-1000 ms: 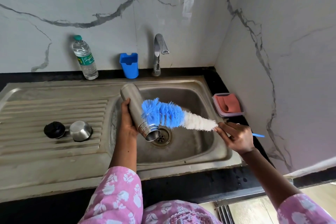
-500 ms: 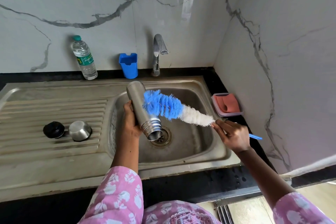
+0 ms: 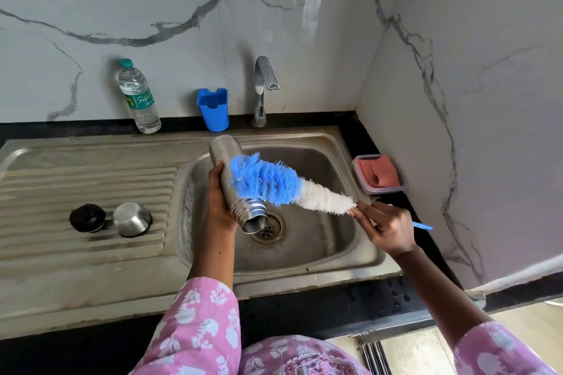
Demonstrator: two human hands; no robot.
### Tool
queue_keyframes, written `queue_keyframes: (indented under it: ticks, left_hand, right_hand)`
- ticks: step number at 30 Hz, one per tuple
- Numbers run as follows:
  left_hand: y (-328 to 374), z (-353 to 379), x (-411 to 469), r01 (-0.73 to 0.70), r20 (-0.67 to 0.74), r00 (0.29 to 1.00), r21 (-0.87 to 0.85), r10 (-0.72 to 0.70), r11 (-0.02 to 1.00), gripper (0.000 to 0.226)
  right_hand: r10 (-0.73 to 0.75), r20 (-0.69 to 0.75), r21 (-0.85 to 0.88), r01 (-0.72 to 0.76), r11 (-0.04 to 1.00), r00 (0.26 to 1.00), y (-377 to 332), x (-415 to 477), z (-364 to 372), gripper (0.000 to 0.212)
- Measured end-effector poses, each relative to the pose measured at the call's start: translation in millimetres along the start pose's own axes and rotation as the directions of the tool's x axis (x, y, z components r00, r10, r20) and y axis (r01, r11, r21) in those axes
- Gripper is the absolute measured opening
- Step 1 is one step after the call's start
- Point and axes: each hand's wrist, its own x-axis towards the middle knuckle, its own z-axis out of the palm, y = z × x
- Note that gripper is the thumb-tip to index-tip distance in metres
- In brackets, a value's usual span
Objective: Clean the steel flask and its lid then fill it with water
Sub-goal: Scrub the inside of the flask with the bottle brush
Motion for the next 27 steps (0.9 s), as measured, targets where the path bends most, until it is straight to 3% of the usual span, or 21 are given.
queue_keyframes:
  ticks: [5,9,12,14,17,19,22,27]
  left_hand:
    - [1.6,-4.4,-3.0,0.071,0.017,0.997,0.031,-0.071,0.997,0.052]
    - [2.7,-9.3,-4.4,0.104,-0.052,0.994,0.074,-0.100,0.992,0.091]
    - [1.4,-10.2,-3.4,0.146,0.007,0.989,0.056,-0.146,0.988,0.071]
    - [0.7,-3.4,-7.4,0.132,0.042,0.990,0.068,-0.135,0.989,0.072]
    - [1.2,-3.4,-8.7,0.064,-0.041,0.997,0.042,-0.062,0.997,0.057]
    - [3.7,-3.4,-7.3,0.071,-0.057,0.996,0.071,-0.067,0.995,0.059]
    - [4.7,-1.6,-7.2,0.058,-0.115,0.993,0.177,-0.037,0.983,0.053]
    - [2.7,10.2,-9.0,0.153,-0.195,0.976,0.285,-0.099,0.946,0.085]
  right_hand:
    - [-0.038,0.015,0.035,0.037,0.999,0.999,3.8,-1.8,-7.0,0.037]
    - [0.042,-0.013,-0.036,-0.042,0.998,0.999,3.5,-2.3,-2.9,0.042]
    - [0.056,-0.020,-0.077,-0.058,0.995,0.998,-5.5,2.2,6.7,0.041]
    - [0.038,-0.016,-0.070,-0.039,0.997,0.999,-8.7,4.6,7.5,0.040]
    - [-0.019,0.000,-0.032,0.019,0.999,1.000,-1.4,-0.9,0.9,0.040]
    - [-0.030,0.011,-0.028,0.030,0.999,0.999,3.3,-2.2,-1.5,0.041]
    - [0.021,-0.002,-0.121,-0.021,0.992,1.000,4.8,1.1,7.0,0.040]
    - [0.115,-0.069,-0.215,-0.128,0.968,0.991,-10.6,19.0,21.4,0.036]
